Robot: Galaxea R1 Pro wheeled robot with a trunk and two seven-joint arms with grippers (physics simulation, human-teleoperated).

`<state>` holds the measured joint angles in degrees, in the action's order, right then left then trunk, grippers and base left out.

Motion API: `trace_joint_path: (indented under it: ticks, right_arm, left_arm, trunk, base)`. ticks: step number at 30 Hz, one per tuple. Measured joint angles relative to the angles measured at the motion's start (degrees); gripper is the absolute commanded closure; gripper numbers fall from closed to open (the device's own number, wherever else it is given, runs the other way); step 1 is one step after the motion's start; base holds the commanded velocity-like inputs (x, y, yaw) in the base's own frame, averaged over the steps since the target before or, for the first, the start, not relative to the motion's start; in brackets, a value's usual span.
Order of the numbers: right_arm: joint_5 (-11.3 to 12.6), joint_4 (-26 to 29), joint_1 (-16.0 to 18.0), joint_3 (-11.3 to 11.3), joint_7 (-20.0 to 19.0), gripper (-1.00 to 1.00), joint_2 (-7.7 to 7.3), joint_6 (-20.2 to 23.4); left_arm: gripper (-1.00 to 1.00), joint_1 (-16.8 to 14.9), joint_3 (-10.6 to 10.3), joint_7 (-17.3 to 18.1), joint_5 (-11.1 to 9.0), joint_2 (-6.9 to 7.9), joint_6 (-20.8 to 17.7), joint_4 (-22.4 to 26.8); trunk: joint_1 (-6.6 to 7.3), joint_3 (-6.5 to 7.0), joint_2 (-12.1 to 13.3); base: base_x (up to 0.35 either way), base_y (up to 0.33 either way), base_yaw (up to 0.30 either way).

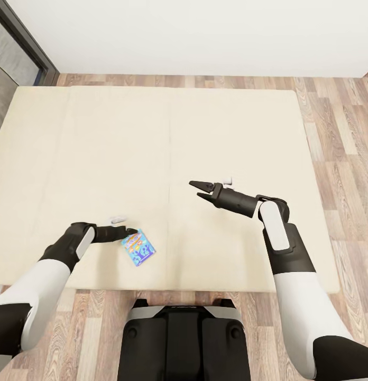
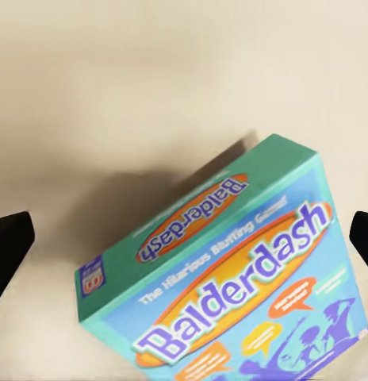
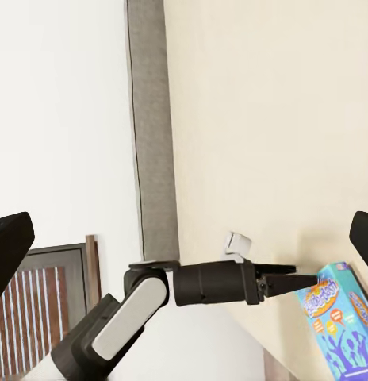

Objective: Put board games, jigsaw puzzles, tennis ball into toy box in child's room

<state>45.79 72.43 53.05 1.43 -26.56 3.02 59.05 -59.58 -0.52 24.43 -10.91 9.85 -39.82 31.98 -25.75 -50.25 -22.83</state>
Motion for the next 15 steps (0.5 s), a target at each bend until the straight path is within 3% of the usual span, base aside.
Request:
trace_joint_path:
  ticks: [7,15]
  right_arm:
    - [-0.14,-0.06,-0.04,0.0,-0.03,-1.0,0.0,0.0]
    - [-0.23,-0.08,-0.09,0.0,-0.03,-1.0,0.0,0.0]
  left_arm:
    - [-1.0,0.0,1.5,-0.05,-0.37,1.2,-2.72,0.13]
    - [-1.0,0.05,1.46,-0.03,-0.31,1.3,-4.3,0.11]
  trunk:
    - [0.0,0.0,0.0]
    - [0.0,0.0,0.0]
  base:
    - [0.0,0.0,0.0]
    - [0.0,0.0,0.0]
